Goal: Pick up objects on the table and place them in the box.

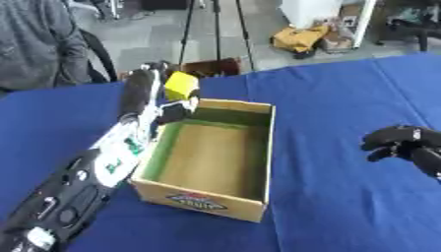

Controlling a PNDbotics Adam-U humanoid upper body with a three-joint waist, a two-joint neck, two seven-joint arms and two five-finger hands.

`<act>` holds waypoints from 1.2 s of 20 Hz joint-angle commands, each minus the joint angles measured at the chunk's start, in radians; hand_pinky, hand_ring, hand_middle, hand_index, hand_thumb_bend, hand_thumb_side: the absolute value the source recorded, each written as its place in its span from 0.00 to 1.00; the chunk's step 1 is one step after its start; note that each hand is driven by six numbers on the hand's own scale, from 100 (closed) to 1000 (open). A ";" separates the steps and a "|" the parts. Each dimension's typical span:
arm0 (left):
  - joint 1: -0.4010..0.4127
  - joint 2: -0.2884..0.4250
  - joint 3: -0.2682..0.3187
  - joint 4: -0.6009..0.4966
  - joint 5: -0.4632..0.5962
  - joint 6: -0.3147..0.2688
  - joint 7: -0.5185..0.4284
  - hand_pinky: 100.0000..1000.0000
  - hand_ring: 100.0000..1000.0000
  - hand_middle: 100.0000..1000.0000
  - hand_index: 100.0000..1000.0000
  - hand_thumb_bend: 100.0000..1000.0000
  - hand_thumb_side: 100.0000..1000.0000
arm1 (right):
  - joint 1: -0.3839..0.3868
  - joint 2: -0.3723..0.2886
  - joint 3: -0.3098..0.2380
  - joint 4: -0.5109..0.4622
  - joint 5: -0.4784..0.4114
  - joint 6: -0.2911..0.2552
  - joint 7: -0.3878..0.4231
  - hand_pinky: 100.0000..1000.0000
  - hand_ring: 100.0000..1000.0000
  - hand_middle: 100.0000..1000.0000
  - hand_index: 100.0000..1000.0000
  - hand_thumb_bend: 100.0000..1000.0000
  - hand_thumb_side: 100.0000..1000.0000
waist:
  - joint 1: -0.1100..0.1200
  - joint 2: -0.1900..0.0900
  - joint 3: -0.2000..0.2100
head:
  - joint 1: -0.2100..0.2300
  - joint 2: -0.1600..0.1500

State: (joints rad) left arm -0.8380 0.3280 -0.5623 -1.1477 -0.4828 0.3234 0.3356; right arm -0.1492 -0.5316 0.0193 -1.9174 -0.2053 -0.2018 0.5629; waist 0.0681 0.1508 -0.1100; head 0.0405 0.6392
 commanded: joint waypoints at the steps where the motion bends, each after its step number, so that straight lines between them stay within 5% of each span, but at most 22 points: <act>1: -0.026 -0.012 -0.040 0.031 -0.017 -0.021 -0.056 0.23 0.34 0.35 0.71 0.00 0.08 | -0.012 -0.010 -0.004 -0.008 -0.006 -0.002 0.003 0.72 0.80 0.78 0.83 0.00 0.77 | -0.003 -0.011 -0.002 | 0.001 -0.014; 7: -0.024 -0.045 -0.043 0.057 -0.050 -0.077 -0.162 0.25 0.36 0.37 0.72 0.02 0.16 | -0.017 -0.008 -0.003 -0.009 -0.005 -0.002 0.005 0.72 0.80 0.78 0.83 0.00 0.77 | -0.004 -0.006 -0.003 | 0.002 -0.019; 9: -0.022 -0.045 -0.040 0.048 -0.063 -0.097 -0.197 0.30 0.39 0.39 0.73 0.46 0.36 | -0.016 -0.008 -0.004 -0.008 -0.004 -0.002 0.004 0.72 0.80 0.78 0.83 0.00 0.77 | -0.004 -0.006 -0.002 | 0.002 -0.019; 11: -0.022 -0.039 -0.029 0.033 -0.081 -0.113 -0.231 0.35 0.42 0.42 0.74 0.73 0.50 | -0.016 -0.007 -0.004 -0.008 -0.004 -0.001 0.004 0.72 0.80 0.78 0.83 0.00 0.77 | -0.005 -0.007 -0.001 | 0.001 -0.020; 13: -0.025 -0.030 -0.012 0.010 -0.110 -0.120 -0.266 0.36 0.44 0.43 0.75 0.85 0.61 | -0.016 -0.007 -0.004 -0.007 -0.005 -0.001 0.004 0.72 0.80 0.78 0.83 0.00 0.77 | -0.005 -0.008 0.002 | -0.001 -0.021; 17: -0.025 -0.011 0.034 -0.056 -0.178 -0.112 -0.335 0.43 0.51 0.50 0.76 0.91 0.70 | -0.013 -0.006 -0.006 -0.006 -0.005 -0.001 0.003 0.72 0.80 0.78 0.83 0.00 0.77 | -0.006 -0.011 0.007 | -0.005 -0.022; 22: 0.001 0.009 0.137 -0.183 -0.231 -0.091 -0.378 0.43 0.53 0.49 0.76 0.88 0.64 | -0.008 -0.004 -0.009 -0.004 -0.005 0.000 0.000 0.72 0.80 0.78 0.83 0.00 0.77 | -0.009 -0.015 0.022 | -0.012 -0.020; 24: 0.022 0.011 0.183 -0.235 -0.214 -0.076 -0.352 0.42 0.51 0.47 0.74 0.72 0.63 | -0.005 -0.001 -0.011 -0.002 -0.004 0.001 -0.001 0.72 0.80 0.78 0.83 0.00 0.77 | -0.012 -0.016 0.033 | -0.018 -0.016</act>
State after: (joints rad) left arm -0.8030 0.3136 -0.4179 -1.3373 -0.6967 0.2397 -0.0237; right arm -0.1483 -0.5226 0.0187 -1.9158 -0.2053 -0.2000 0.5638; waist 0.0643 0.1522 -0.0754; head 0.0273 0.6306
